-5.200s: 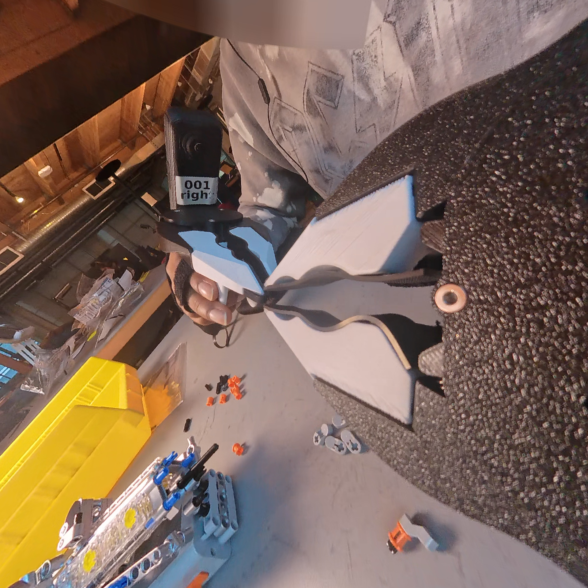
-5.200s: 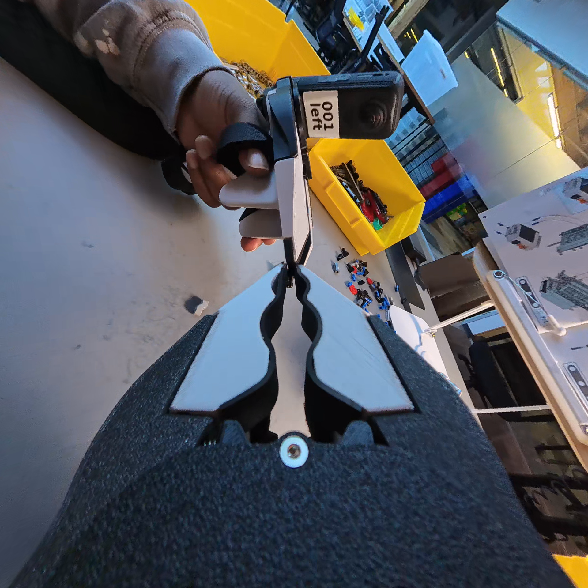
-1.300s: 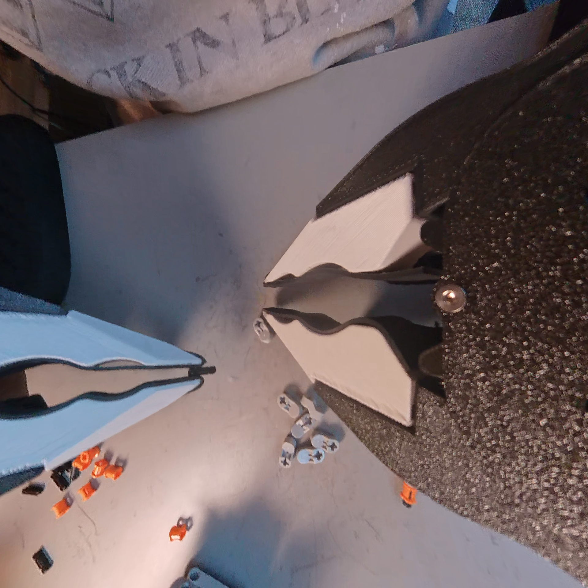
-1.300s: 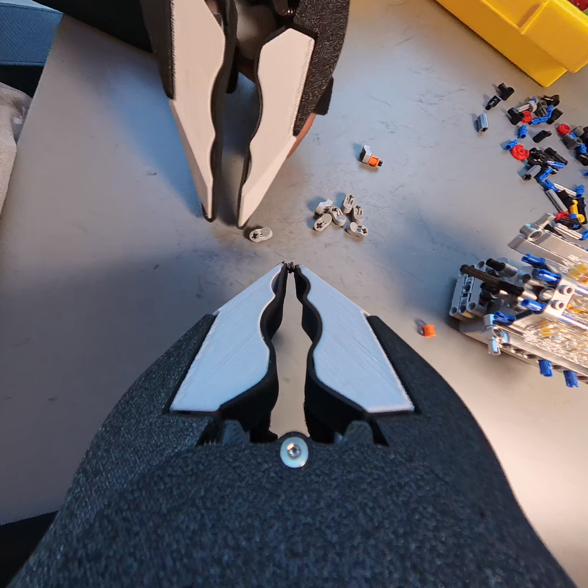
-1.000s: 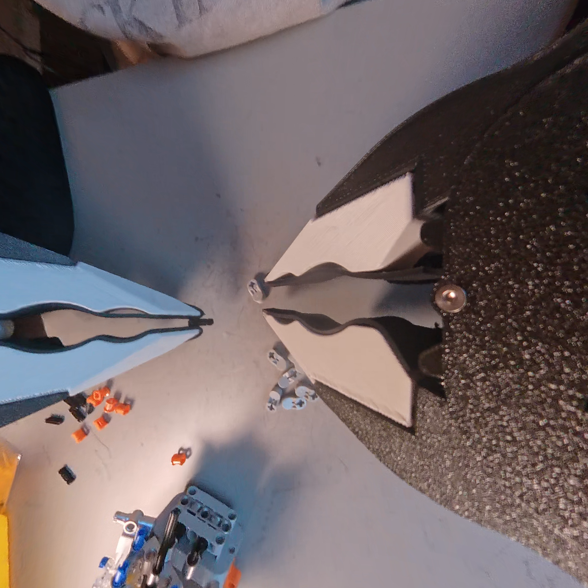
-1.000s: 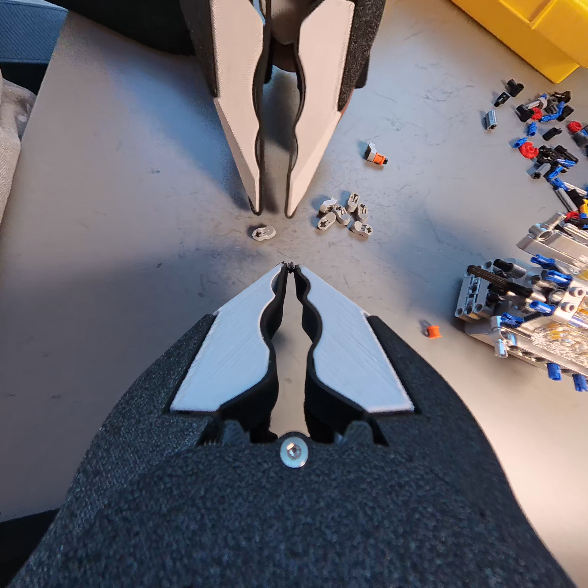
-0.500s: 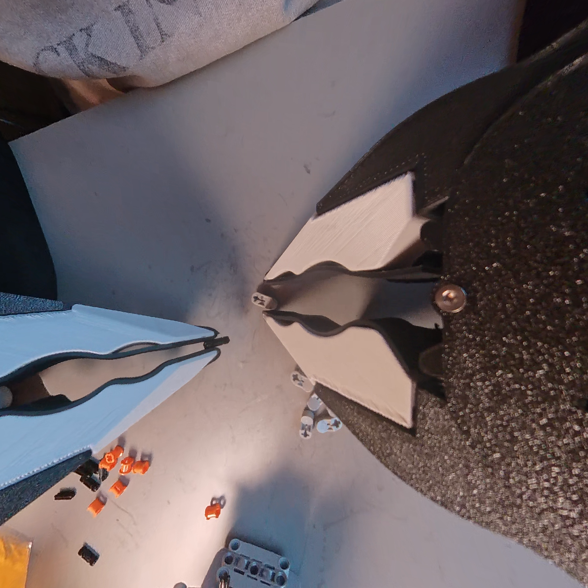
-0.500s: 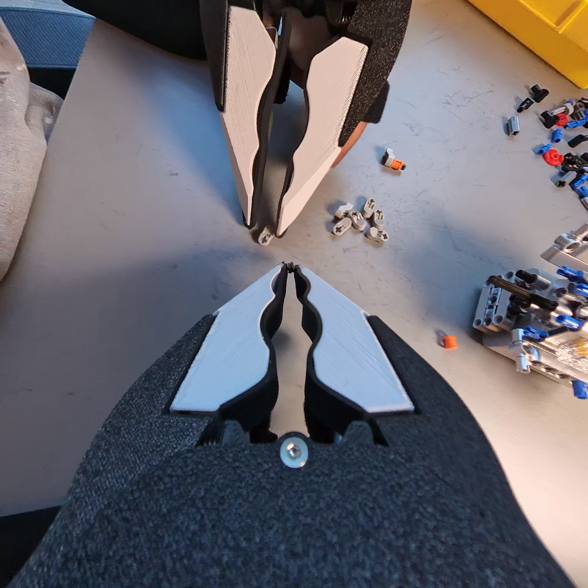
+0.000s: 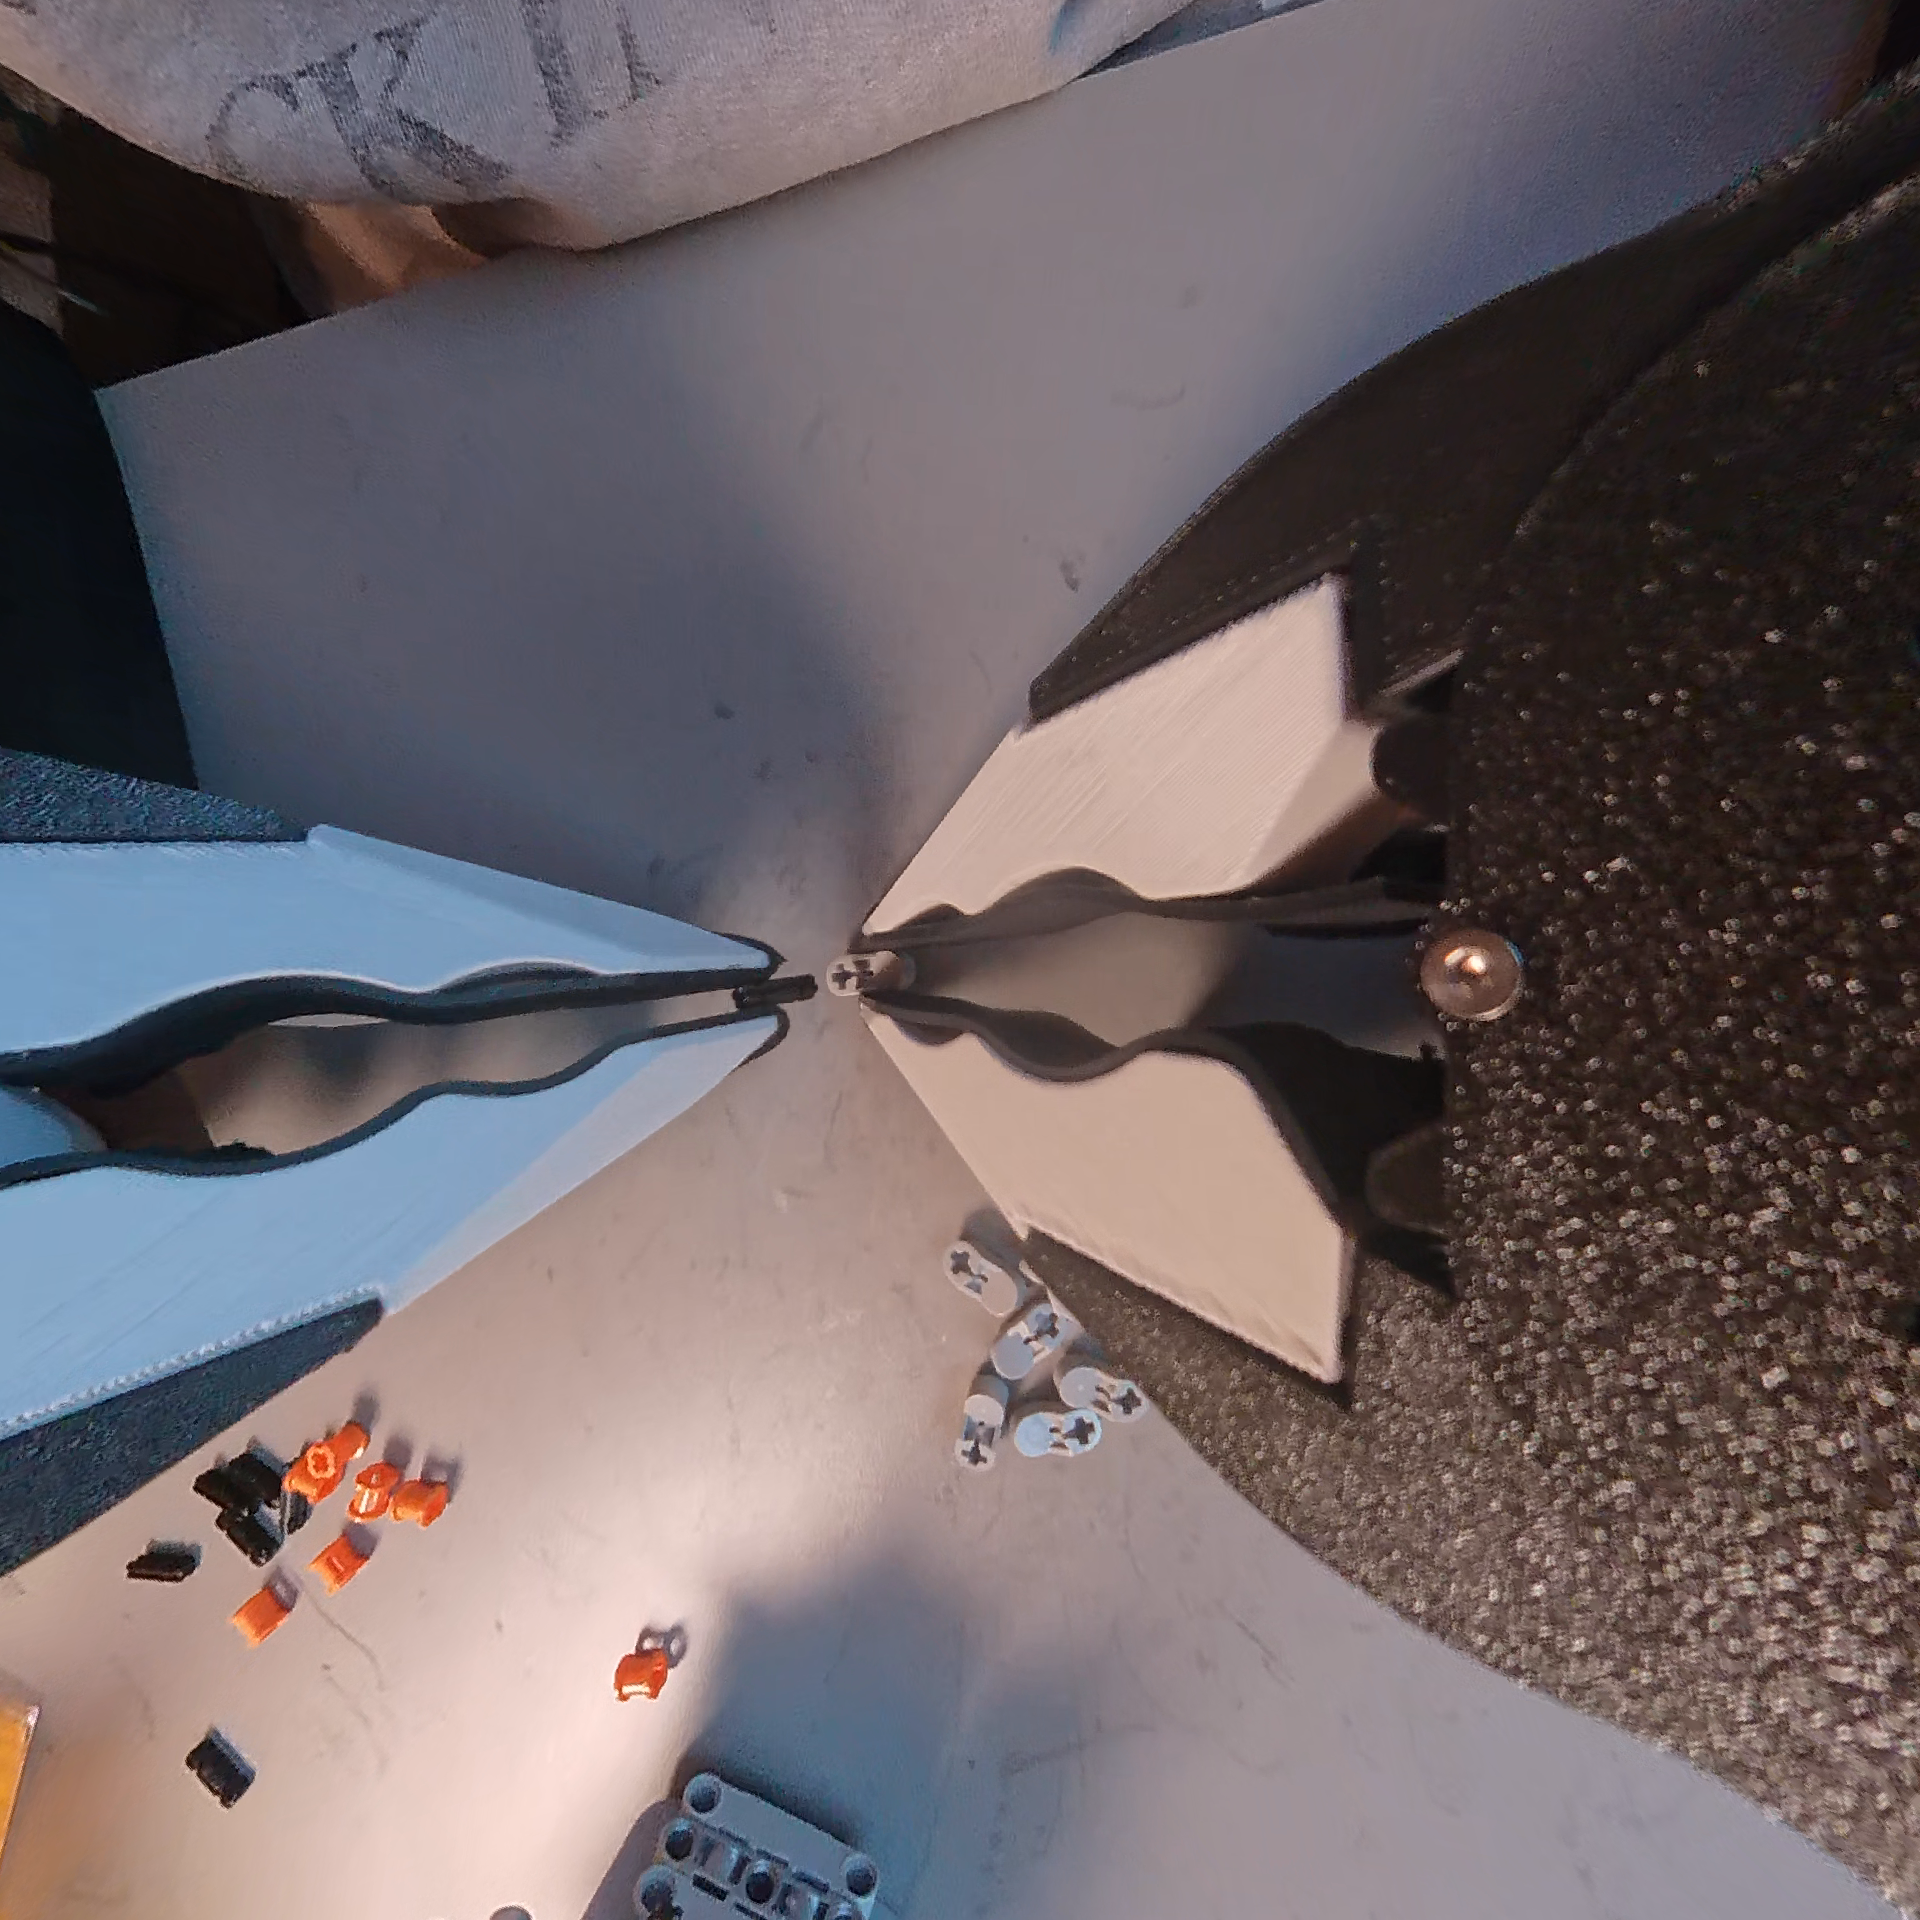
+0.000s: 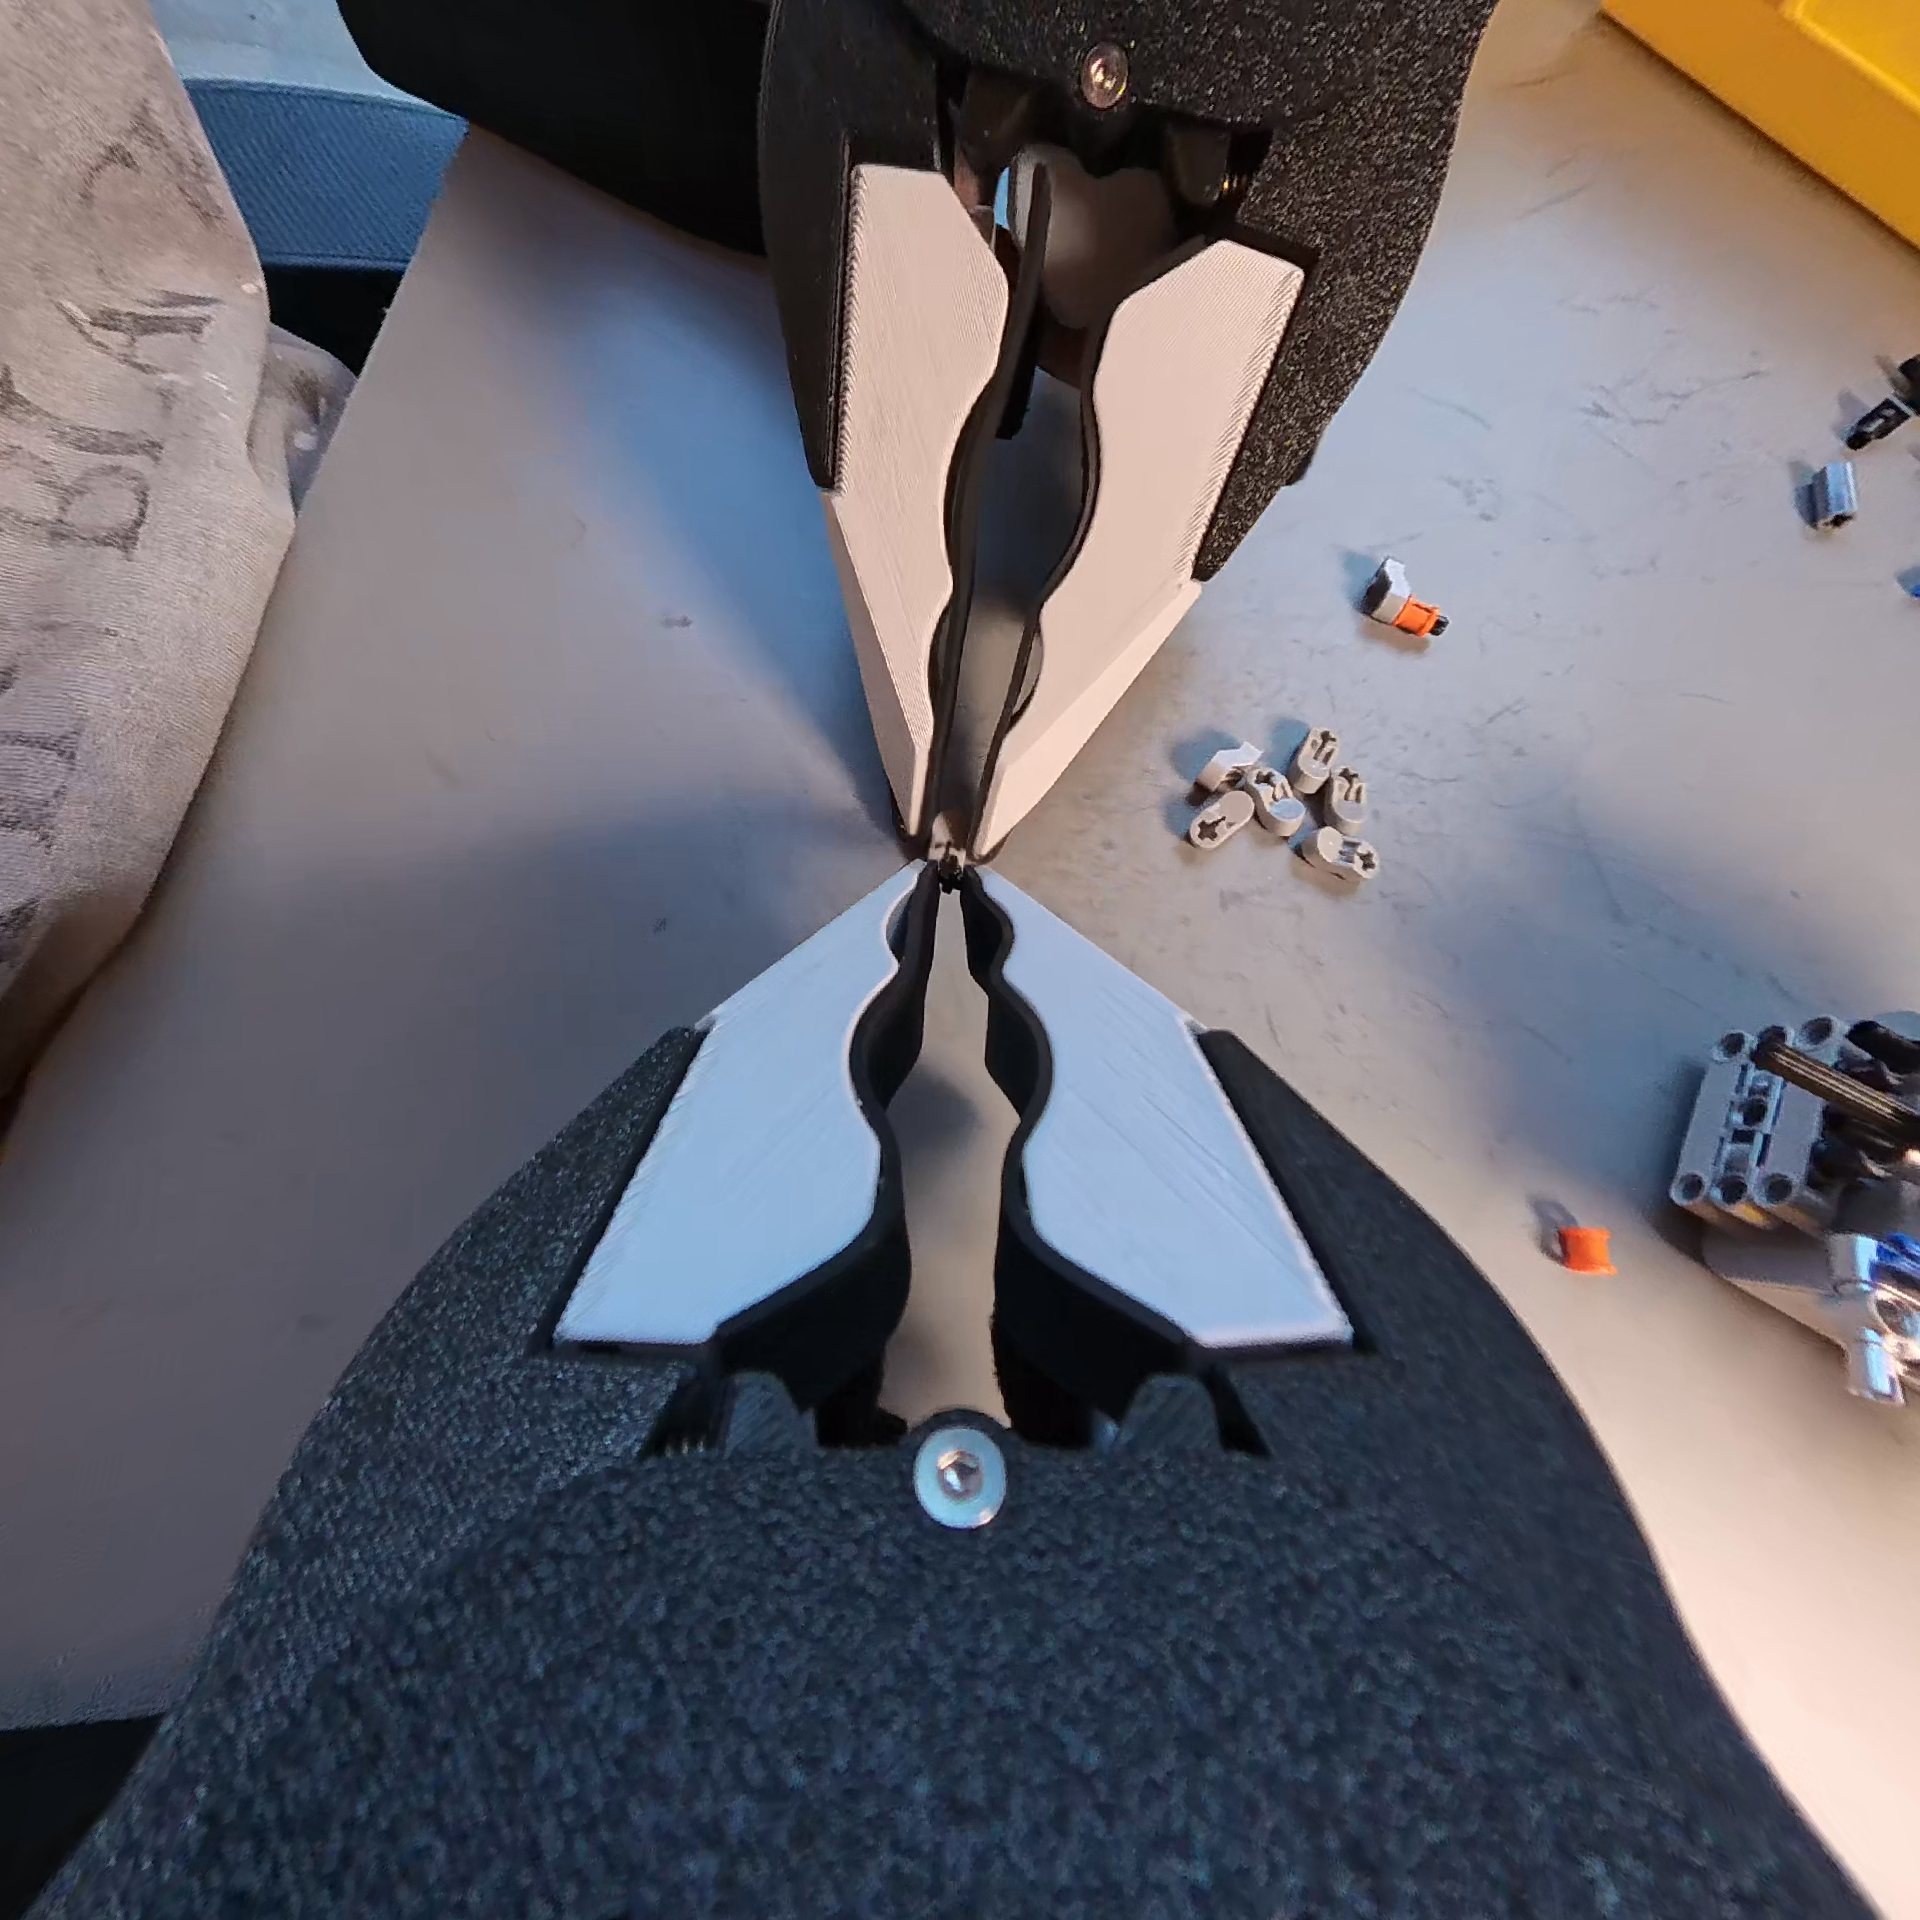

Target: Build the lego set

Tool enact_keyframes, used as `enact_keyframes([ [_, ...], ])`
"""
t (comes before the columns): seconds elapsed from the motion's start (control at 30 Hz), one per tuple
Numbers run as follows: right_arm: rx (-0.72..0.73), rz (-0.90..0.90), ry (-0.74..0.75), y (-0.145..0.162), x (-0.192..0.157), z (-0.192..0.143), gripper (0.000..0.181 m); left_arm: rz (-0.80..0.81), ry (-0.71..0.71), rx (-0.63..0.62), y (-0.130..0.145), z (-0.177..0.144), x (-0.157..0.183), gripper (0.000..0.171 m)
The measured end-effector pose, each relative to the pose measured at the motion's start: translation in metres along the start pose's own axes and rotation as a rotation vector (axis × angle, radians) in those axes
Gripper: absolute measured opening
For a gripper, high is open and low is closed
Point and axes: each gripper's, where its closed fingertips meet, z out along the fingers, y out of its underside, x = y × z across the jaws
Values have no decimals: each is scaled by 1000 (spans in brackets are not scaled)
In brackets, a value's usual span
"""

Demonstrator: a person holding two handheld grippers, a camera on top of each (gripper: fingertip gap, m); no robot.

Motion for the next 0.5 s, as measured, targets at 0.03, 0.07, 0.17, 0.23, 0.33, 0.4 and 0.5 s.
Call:
enact_keyframes([
  [0.03,-5,0,0,0,0,1,3,-8,-4,1,0,0,0,6],
  [0.07,-11,0,-3,1,0,2,3,-15,-7,1,0,0,0,6],
  [0.17,-28,1,-7,3,-1,5,3,-27,-13,-3,0,0,0,6],
  [0.23,-32,2,-8,3,-1,5,3,-28,-13,-1,0,0,0,6],
  [0.33,-39,-4,-8,3,-1,6,3,-31,-9,3,-1,1,1,6],
  [0.4,-42,-13,-12,2,-2,6,3,-28,-5,4,-1,1,1,6],
  [0.5,-51,-25,-11,2,-2,6,3,-25,3,9,-1,1,1,5],
])
